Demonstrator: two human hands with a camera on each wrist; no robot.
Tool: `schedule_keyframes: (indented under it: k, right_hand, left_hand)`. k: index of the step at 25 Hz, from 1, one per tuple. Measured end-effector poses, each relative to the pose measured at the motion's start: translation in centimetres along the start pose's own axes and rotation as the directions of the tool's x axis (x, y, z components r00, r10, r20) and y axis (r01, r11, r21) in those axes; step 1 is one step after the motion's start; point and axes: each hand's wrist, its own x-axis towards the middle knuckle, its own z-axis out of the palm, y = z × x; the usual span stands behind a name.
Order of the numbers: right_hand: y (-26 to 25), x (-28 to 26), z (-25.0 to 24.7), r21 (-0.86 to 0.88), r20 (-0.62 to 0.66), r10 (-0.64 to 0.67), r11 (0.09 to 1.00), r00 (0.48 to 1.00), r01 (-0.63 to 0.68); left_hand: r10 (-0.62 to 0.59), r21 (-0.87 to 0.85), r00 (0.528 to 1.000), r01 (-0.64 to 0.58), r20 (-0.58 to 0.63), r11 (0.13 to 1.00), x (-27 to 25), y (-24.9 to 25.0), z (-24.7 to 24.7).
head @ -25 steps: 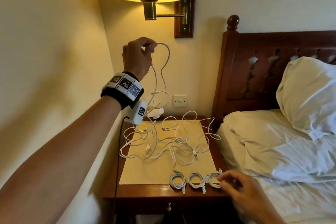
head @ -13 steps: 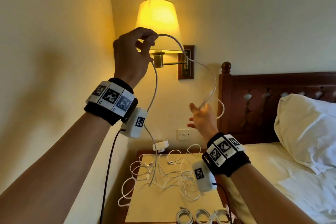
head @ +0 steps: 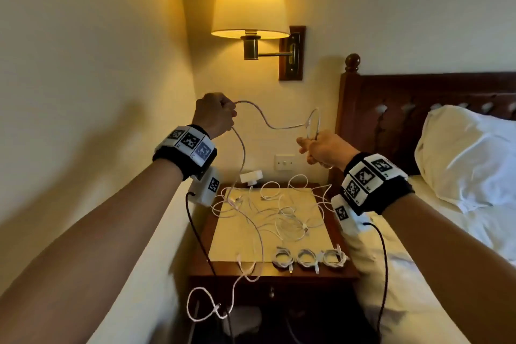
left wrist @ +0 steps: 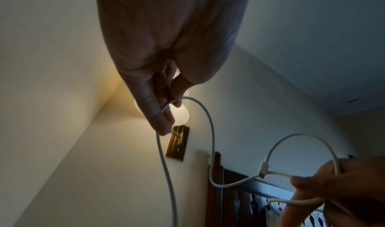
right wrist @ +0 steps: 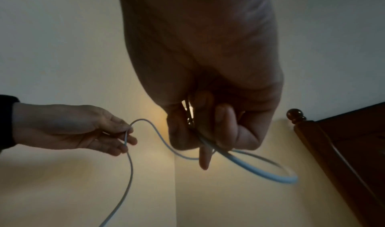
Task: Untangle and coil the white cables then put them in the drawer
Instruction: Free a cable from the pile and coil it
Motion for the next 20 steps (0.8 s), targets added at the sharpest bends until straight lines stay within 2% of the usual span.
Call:
schedule_keyframes:
  k: [2,5,7,9,10,12,14,15,16,17,18,19,20]
  right_hand:
    - [1.6,-1.1,0.9,-0.125,0.048,0.014,0.992,0.999,-0.008]
    - [2.9,-1.9,1.5,-0.189,0.084,0.032,0.982,0.996,-0.016]
    - [3.1,-2.1,1.5,-0.205,0.126,0.047,0.978,0.991,-0.02]
    - [2.6,-2.4,1.1,-0.221,0.153,0.064,0.975,0.986,-0.029]
    - [2.3,-2.4,1.0,-0.227,0.153,0.069,0.973,0.986,-0.033]
    - [1.7,-2.6,0.7,-0.23,0.136,0.068,0.973,0.988,-0.035]
    - [1.3,-2.7,0.4,-0.259,0.119,0.047,0.966,0.992,-0.015]
    - [1.2,-2.7,0.3,-0.283,0.122,0.024,0.959,0.992,0.011]
    - [1.0,-2.7,0.3,-0.301,0.139,-0.004,0.953,0.99,0.047]
    - [0.9,-2.7,0.4,-0.31,0.16,-0.033,0.947,0.987,0.082]
    - [0.7,-2.7,0.6,-0.307,0.169,-0.061,0.945,0.984,0.112]
    - [0.4,-2.7,0.9,-0.297,0.168,-0.088,0.945,0.982,0.135]
    - [0.2,-2.7,1.1,-0.278,0.162,-0.109,0.949,0.981,0.151]
  left_hand:
    - [-0.159,-0.036,0.982,0.163,0.101,0.986,-2.2,-2.9,2.0]
    - [-0.361,-0.015,0.906,0.373,0.224,0.928,-4.7,-7.0,4.3]
    - [-0.426,0.144,0.812,0.404,0.399,0.903,-6.1,-8.8,5.2]
    - [-0.471,0.212,0.71,0.427,0.524,0.879,-6.7,-9.6,5.9]
    - [-0.489,0.211,0.675,0.454,0.553,0.866,-6.8,-9.5,5.9]
    - [-0.52,0.233,0.636,0.482,0.57,0.844,-6.5,-9.2,5.5]
    - [-0.527,0.361,0.609,0.385,0.592,0.85,-6.5,-8.7,5.0]
    - [-0.507,0.434,0.637,0.285,0.581,0.855,-6.6,-8.3,4.7]
    - [-0.425,0.423,0.702,0.191,0.571,0.886,-6.7,-7.9,4.5]
    - [-0.347,0.299,0.712,0.199,0.611,0.933,-6.8,-7.4,4.6]
    - [-0.281,0.09,0.662,0.307,0.695,0.947,-7.2,-6.8,4.8]
    - [-0.223,-0.04,0.594,0.396,0.773,0.917,-7.9,-6.2,5.1]
    - [-0.191,-0.061,0.553,0.405,0.811,0.912,-8.6,-5.9,5.7]
